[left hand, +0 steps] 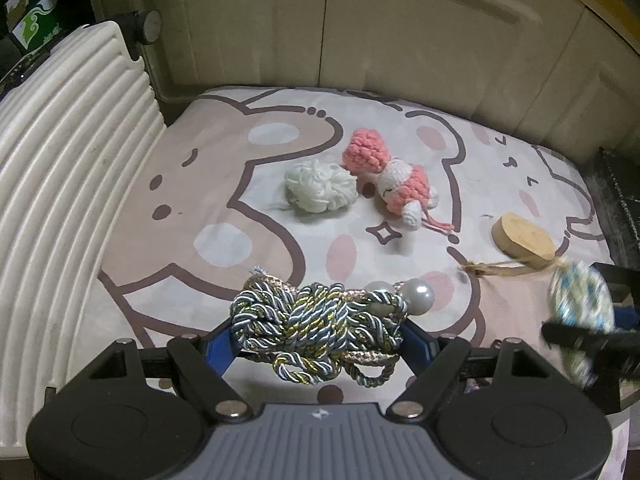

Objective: Organize objects
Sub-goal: 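Carry the floral pouch and rope tassel toward the open black box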

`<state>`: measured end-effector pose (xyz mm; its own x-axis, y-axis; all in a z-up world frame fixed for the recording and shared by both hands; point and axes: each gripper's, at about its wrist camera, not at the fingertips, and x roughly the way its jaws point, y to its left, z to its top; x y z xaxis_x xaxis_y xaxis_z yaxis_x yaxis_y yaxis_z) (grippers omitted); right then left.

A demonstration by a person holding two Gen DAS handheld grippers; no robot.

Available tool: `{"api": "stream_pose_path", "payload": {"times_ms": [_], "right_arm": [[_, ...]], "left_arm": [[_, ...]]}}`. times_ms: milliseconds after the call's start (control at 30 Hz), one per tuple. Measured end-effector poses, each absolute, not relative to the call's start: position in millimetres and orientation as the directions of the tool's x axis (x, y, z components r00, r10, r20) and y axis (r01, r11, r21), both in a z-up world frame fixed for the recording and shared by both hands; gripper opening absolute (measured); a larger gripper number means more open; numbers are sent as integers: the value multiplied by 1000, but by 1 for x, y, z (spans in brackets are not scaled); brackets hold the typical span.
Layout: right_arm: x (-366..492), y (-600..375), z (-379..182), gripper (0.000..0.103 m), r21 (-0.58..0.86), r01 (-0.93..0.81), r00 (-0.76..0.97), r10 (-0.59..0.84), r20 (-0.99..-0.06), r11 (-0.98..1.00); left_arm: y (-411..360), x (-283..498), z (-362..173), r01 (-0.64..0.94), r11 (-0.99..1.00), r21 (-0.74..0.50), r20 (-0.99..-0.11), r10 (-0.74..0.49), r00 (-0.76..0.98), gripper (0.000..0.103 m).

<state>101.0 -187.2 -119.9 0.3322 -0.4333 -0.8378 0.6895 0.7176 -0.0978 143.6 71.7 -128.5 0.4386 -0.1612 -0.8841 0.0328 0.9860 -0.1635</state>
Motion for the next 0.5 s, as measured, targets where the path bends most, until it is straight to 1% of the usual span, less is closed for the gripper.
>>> {"api": "stream_pose_path", "payload": {"times_ms": [233,500], "right_arm": [[101,-182,-100,85,-109,682,395,-489,-778,723],[89,-168,-65,85,-125,669,444,-529,-723,733]], "left_arm": [[66,142,-121,52,985,-165,-875,-171,453,82],[54,135,-98,59,983,-173,-845,-179,504,82]]}}
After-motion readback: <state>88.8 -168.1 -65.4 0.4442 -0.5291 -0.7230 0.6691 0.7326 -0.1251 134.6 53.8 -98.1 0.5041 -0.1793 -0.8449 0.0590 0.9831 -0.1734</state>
